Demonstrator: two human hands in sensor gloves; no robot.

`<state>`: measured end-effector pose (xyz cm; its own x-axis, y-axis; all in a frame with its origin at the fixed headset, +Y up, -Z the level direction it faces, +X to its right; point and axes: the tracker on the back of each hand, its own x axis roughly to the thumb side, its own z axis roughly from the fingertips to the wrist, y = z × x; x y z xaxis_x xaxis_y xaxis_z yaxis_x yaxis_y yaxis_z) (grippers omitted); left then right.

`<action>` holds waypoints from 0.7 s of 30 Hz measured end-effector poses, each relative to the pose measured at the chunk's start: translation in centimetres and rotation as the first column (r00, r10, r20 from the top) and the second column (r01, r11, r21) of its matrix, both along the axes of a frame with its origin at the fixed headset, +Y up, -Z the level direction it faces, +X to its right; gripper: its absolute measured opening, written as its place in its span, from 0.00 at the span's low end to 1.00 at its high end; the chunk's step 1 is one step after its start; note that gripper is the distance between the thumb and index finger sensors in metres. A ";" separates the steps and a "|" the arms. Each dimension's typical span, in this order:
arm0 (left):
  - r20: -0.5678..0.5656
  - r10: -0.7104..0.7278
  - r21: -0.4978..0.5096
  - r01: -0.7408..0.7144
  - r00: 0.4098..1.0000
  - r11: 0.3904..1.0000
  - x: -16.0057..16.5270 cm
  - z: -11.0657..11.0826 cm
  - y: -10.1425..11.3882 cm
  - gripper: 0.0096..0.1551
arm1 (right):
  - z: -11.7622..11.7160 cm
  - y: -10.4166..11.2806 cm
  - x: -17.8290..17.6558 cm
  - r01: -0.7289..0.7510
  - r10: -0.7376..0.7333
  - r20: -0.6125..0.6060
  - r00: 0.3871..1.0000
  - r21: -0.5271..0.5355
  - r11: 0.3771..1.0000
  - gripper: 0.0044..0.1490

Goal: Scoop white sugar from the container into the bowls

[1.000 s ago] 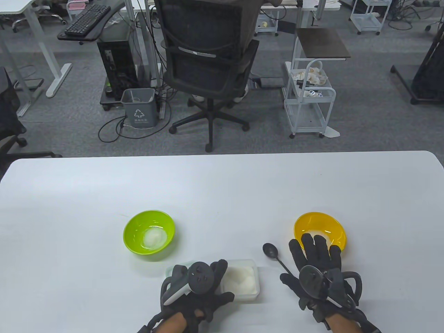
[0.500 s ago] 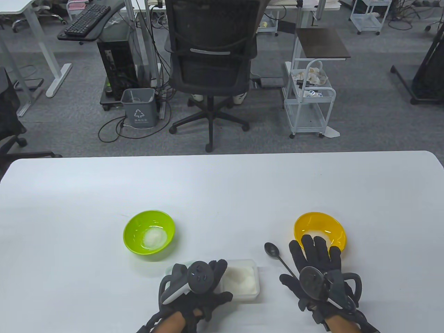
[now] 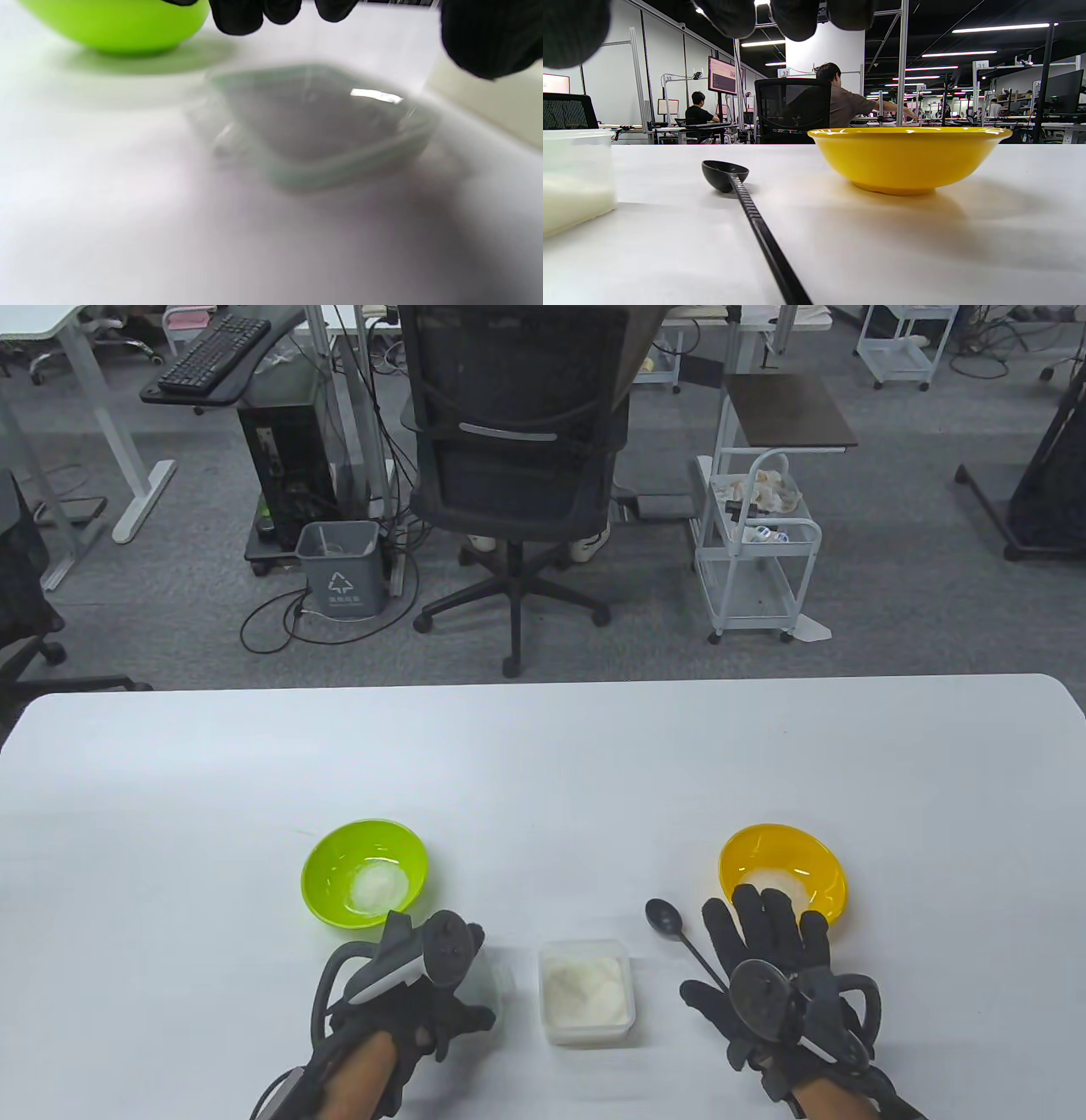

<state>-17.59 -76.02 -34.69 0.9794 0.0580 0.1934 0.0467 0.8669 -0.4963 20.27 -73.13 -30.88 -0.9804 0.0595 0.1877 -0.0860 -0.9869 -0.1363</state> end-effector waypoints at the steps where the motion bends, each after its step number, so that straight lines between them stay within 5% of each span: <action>1: 0.003 -0.020 -0.028 0.020 1.000 0.999 -0.1 -0.1 -0.5 0.63 | 0.0 0.0 0.0 -0.001 0.001 -0.001 1.000 -0.001 1.000 0.56; 5: 0.018 -0.092 -0.067 0.093 0.996 0.993 -0.2 -0.1 -2.5 0.69 | 0.0 -0.1 -0.1 -0.005 0.005 -0.004 1.000 -0.002 1.000 0.56; 21: 0.011 -0.018 0.008 0.018 1.000 1.000 -0.5 -0.2 -2.4 0.67 | 0.0 -0.2 -0.5 -0.003 0.003 0.003 1.000 -0.020 1.000 0.56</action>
<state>-18.07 -78.39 -34.94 0.9780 0.0392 0.2049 0.0677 0.8696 -0.4891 19.75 -73.35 -30.89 -0.9812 0.0602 0.1836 -0.0825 -0.9898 -0.1163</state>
